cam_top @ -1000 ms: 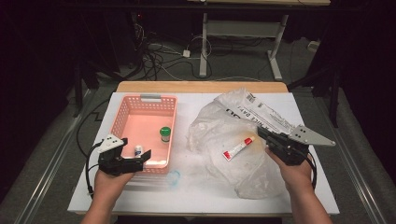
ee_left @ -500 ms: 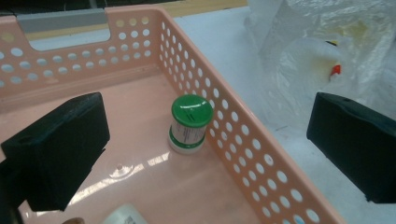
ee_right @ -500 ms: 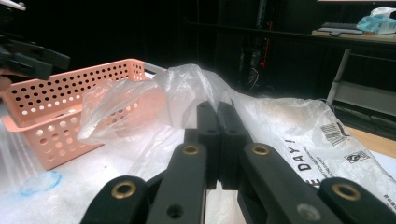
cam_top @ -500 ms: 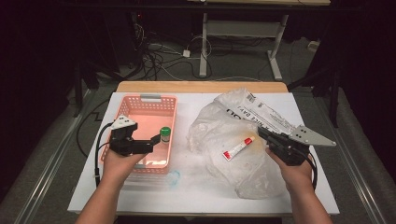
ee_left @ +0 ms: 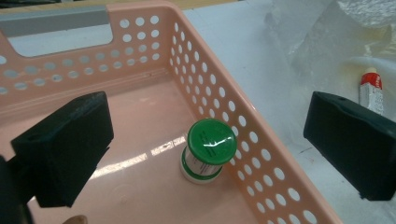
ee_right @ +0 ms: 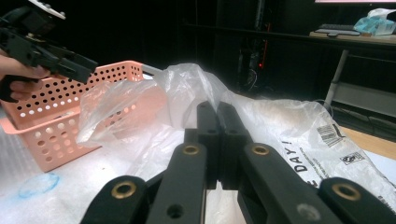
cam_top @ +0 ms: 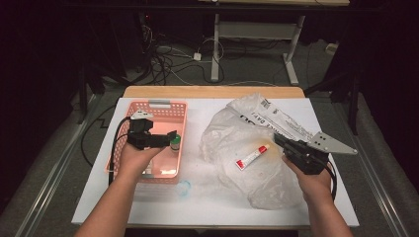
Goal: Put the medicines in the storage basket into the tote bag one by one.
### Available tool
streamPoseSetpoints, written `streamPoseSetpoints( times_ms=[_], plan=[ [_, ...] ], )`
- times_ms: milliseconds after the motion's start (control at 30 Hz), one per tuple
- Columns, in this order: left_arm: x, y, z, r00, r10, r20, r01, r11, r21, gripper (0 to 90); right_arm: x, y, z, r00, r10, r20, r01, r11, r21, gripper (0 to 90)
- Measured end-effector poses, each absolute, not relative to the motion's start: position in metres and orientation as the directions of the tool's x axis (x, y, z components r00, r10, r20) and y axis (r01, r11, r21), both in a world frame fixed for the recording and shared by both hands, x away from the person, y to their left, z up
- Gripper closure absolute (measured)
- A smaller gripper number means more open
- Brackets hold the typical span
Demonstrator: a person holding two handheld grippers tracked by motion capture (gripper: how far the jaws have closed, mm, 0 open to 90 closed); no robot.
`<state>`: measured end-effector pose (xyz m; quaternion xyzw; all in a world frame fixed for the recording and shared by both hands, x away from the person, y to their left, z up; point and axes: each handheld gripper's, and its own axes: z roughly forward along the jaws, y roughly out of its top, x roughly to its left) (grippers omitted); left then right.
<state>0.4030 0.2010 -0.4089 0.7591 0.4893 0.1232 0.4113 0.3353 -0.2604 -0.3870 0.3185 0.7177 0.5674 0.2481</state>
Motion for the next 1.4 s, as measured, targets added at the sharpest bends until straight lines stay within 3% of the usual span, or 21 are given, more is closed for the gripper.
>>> streamPoseSetpoints(
  times_ms=[267, 867, 1200, 1400],
  plan=[
    [0.418, 0.196, -0.42, 0.504, 0.835, -0.223, 0.699, -0.243, 0.672, 14.8, 0.335, -0.261, -0.387, -0.675, 0.738, 0.009, 0.176, 0.149, 0.973, 90.0],
    [0.437, 0.189, -0.436, 0.505, 0.822, -0.261, 0.777, -0.302, 0.553, 27.9, 0.335, -0.263, -0.386, -0.672, 0.74, 0.01, 0.174, 0.145, 0.974, 90.0],
    [0.443, 0.185, -0.442, 0.504, 0.833, -0.229, 0.79, -0.338, 0.511, 29.4, 0.336, -0.264, -0.386, -0.67, 0.742, 0.01, 0.176, 0.146, 0.974, 90.0],
    [0.446, 0.181, -0.445, 0.509, 0.833, -0.218, 0.789, -0.351, 0.505, 35.4, 0.336, -0.264, -0.386, -0.671, 0.742, 0.008, 0.176, 0.149, 0.973, 90.0]
  ],
)
